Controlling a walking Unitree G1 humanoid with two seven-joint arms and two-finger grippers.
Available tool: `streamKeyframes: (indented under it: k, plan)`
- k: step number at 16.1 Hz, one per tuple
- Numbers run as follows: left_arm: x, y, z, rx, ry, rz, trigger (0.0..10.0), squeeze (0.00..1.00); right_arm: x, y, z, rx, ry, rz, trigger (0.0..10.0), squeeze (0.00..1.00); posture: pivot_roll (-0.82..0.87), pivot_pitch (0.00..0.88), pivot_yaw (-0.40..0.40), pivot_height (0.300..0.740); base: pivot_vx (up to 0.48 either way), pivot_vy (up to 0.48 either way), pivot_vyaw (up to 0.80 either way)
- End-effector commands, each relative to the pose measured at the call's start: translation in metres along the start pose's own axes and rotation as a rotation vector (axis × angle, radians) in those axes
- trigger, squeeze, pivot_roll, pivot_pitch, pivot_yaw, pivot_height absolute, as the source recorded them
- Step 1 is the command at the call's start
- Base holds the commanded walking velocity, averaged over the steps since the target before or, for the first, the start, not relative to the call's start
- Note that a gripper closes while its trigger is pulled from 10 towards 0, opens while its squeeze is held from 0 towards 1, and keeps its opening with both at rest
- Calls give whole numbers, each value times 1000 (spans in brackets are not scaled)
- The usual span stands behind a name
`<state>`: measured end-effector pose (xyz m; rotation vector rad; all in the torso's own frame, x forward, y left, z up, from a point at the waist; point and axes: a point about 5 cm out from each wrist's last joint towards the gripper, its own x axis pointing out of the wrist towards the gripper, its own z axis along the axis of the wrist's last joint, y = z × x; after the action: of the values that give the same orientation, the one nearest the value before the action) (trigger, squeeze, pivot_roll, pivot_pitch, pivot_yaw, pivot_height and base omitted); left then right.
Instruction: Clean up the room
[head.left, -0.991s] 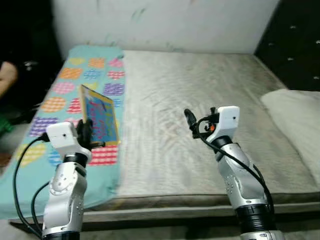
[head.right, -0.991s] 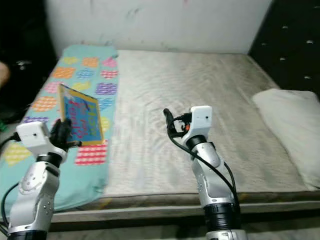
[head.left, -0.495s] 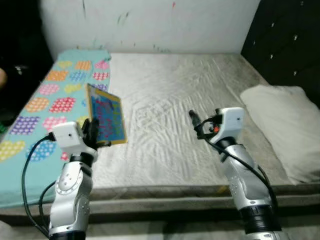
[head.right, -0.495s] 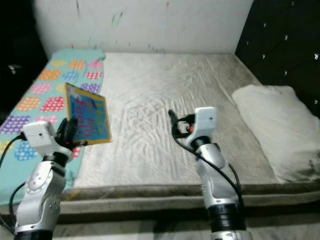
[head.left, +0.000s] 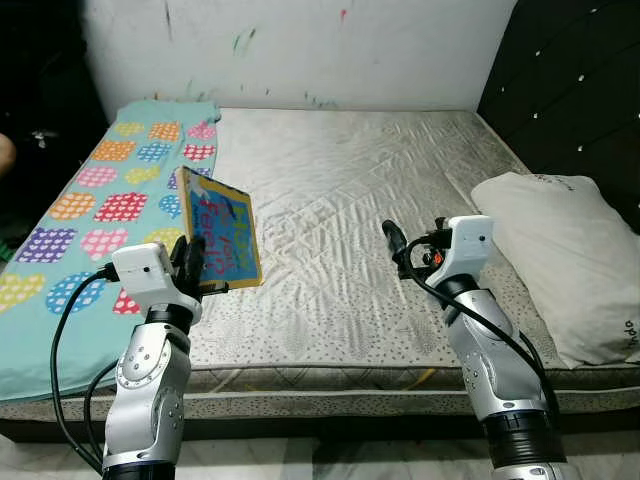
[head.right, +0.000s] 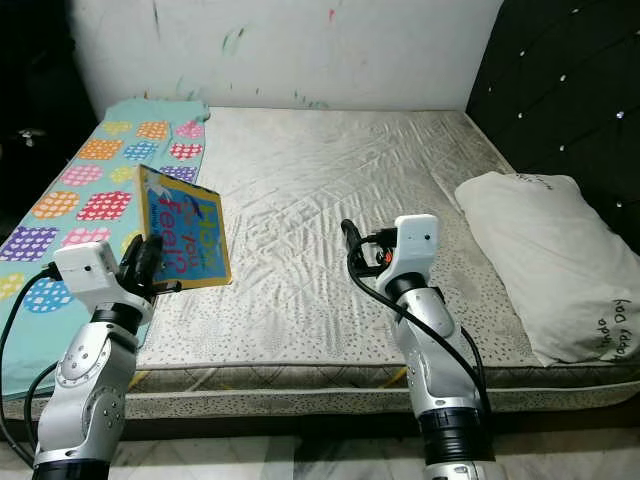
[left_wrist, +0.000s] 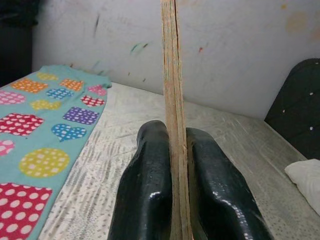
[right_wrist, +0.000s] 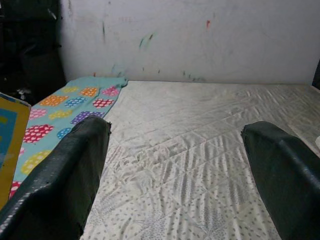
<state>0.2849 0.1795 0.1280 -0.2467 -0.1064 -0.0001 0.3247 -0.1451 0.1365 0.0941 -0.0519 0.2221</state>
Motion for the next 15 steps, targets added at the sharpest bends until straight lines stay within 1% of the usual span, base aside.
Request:
streamKeyframes:
  k: [1,8,9,12,15]
  plan:
    - [3,-2,11,10,-50,-18,0,0,2,1,4,-6,-11,4,10000,0,-54,0,-26,740,0,0,0]
    - [3,-2,11,11,-55,-23,0,0,2,1,4,-7,-12,5,10000,0,-54,0,-26,740,0,0,0]
    - [2,-6,15,-6,-73,-68,0,0,0,-2,0,-21,-3,11,10000,0,-49,0,-22,740,326,0,0]
    - [1,-4,14,-4,-69,-72,0,0,-3,-6,-4,-37,12,12,10000,0,-49,0,-20,740,343,0,0]
    - [0,-2,13,-1,-65,-71,0,0,-9,-9,-8,-53,28,17,10000,0,-49,0,-21,740,480,0,0]
